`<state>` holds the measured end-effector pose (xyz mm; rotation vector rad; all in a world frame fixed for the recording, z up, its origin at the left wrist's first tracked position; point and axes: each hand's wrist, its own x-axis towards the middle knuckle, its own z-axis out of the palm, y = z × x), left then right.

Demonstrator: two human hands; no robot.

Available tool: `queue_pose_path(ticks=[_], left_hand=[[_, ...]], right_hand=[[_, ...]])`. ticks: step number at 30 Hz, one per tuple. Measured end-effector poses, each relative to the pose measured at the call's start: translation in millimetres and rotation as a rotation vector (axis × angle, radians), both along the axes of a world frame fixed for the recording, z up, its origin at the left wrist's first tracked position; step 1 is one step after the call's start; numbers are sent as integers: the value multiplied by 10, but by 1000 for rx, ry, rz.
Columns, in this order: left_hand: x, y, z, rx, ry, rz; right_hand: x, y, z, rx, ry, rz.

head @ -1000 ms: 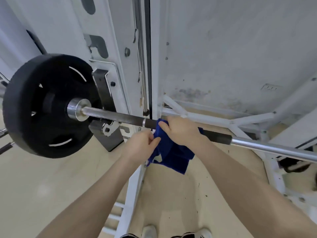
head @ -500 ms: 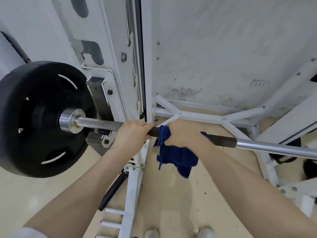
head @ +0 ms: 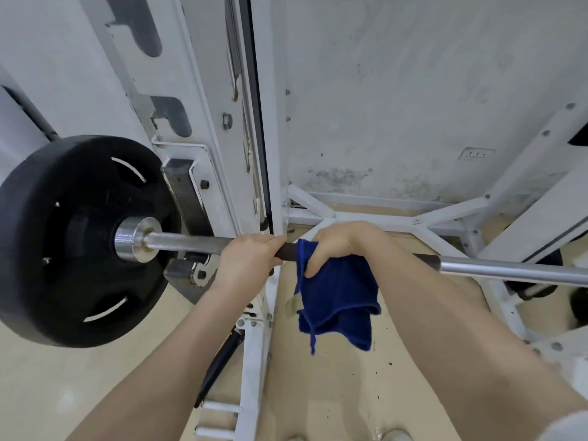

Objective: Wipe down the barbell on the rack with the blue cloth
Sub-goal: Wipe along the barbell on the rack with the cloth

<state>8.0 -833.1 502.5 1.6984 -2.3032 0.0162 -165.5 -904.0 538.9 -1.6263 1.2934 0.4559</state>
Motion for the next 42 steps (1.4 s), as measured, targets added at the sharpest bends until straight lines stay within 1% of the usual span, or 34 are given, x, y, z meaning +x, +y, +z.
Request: queue_pose_path(ticks=[1,4,5,6,7,8,9,10,13,15,17,18,19,20,22,23,24,25,26,27,29,30,32,34,36,38,42], left_hand=[[6,0,-2,0,-5,9],[12,6,0,-25,-85,-7],[9,13,12,-10,-79,-4],[6,16,14,-20,-56,5],[7,14,8,-9,-42,20],[3,19,4,-13,-34,26],[-1,24,1,-17,-33,31],[-6,24,4,-32,-29,35],[-12,3,25,35,-22,33],[1,-12,34,35,-56,33],[-10,-4,43,12,-113,22],[-12,0,41,29,-106,23],[-12,-6,23,16,-80,24],[-15,-6,32,41,-66,38],[-3,3,11,13,-46,46],[1,10,4,-8,-53,48],[-5,18,12,9,-67,58],[-5,21,17,50,-76,70],[-5,24,27,87,-70,77],[-7,17,30,110,-50,87],[-17,13,89,142,-7,114],[-10,17,120,158,-7,130],[51,37,133,163,-81,196],[172,46,117,126,-121,238],[283,46,73,85,-87,222],[312,24,50,101,-91,212],[279,15,27,125,-63,237]], right_hand=[[18,43,-56,-159,27,41],[33,319,-298,-807,200,147],[33,421,-361,-999,265,185],[28,495,-414,-1130,320,218],[28,522,-443,-1198,348,240],[31,504,-449,-1216,347,258],[25,445,-440,-1180,321,277],[16,358,-390,-1065,267,287],[-1,73,-172,-468,50,215],[2,-12,-79,-137,8,113],[-1,-51,-32,67,13,34],[-2,-61,-39,87,11,24],[-3,-56,-59,40,5,32],[2,-28,-86,-67,2,56],[7,114,-170,-415,40,129],[-2,229,-241,-647,100,168],[-5,351,-296,-883,176,205],[0,455,-357,-1066,242,240],[10,527,-411,-1182,281,267],[18,556,-450,-1250,301,275],[14,537,-445,-1291,307,256],[15,514,-413,-1257,289,261],[69,472,-350,-1163,202,309],[252,458,-309,-1129,115,352],[479,412,-307,-1155,91,375],[637,357,-309,-1134,90,364],[605,312,-304,-1089,49,381]])
